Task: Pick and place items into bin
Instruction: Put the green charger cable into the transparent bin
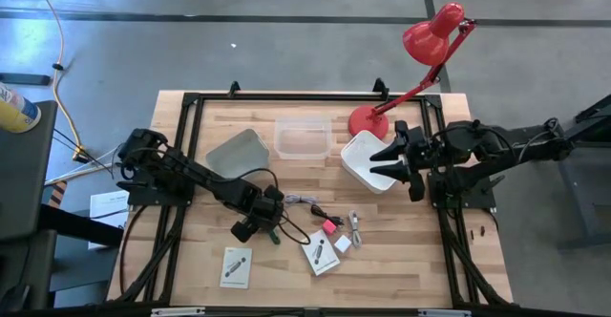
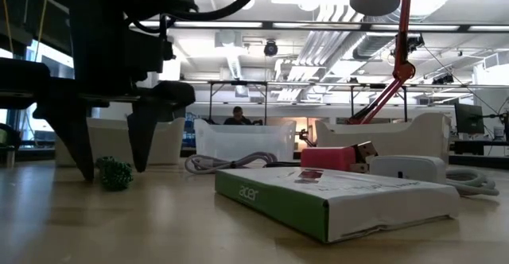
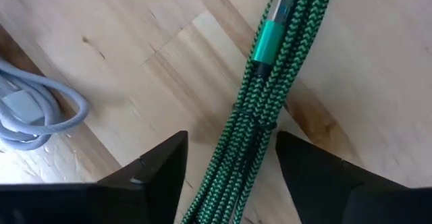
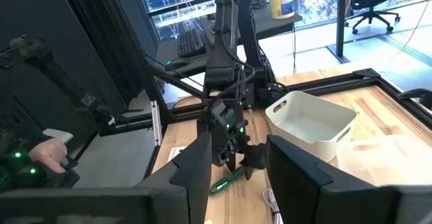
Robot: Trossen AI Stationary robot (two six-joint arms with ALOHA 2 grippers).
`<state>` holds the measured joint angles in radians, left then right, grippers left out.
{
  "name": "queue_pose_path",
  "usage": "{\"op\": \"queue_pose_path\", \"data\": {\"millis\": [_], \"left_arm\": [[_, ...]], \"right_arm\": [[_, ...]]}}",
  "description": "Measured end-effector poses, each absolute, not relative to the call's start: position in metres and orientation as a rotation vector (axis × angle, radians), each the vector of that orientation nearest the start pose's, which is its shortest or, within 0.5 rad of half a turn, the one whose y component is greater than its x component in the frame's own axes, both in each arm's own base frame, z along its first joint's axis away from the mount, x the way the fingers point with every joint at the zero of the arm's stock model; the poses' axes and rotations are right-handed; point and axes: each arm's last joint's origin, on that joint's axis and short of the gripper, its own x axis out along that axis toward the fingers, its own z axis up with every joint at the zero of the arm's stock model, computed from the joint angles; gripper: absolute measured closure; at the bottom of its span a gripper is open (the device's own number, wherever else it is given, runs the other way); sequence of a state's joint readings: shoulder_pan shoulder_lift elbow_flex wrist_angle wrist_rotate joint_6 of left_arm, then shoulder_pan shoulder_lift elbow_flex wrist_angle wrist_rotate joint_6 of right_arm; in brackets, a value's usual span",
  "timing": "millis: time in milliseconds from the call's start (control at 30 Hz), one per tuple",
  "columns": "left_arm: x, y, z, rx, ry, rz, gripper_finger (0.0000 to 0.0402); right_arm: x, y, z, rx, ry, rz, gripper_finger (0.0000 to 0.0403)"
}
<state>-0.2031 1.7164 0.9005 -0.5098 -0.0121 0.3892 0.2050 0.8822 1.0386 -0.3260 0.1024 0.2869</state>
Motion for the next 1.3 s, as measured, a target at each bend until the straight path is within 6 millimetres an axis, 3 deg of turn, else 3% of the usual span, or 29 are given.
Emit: {"op": "queue_pose_path", "data": {"millis": [267,400,567,800,967,1100,1300], "left_arm": [[0.286,-0.06,0.133,0.447,1.286,-0.432,0.0314],[0.287,-0.06,0.133,0.431,1.282,-0.42,0.0355],[0.287,-0.06,0.133,0.433,1.278,-0.415,0.0378],[0.291,-0.06,0.135,0.388,1.283,-0.386,0.0379],[0.309,-0.063,0.161,0.413,1.223,-0.374,0.0383],[0.326,-0.064,0.193,0.509,1.185,-0.324,0.0393],[0.342,-0.042,0.24,0.567,1.181,-0.145,0.0392]], "right_arm": [[0.177,0.034,0.388,0.261,0.183,0.077,0.0274],[0.177,0.033,0.388,0.262,0.182,0.068,0.0274],[0.177,0.033,0.388,0.261,0.186,0.065,0.0274],[0.177,0.033,0.388,0.261,0.186,0.065,0.0274],[0.177,0.033,0.388,0.258,0.187,0.065,0.0274],[0.177,0.033,0.387,0.257,0.196,0.064,0.0274],[0.176,0.033,0.385,0.26,0.211,0.041,0.0274]]}}
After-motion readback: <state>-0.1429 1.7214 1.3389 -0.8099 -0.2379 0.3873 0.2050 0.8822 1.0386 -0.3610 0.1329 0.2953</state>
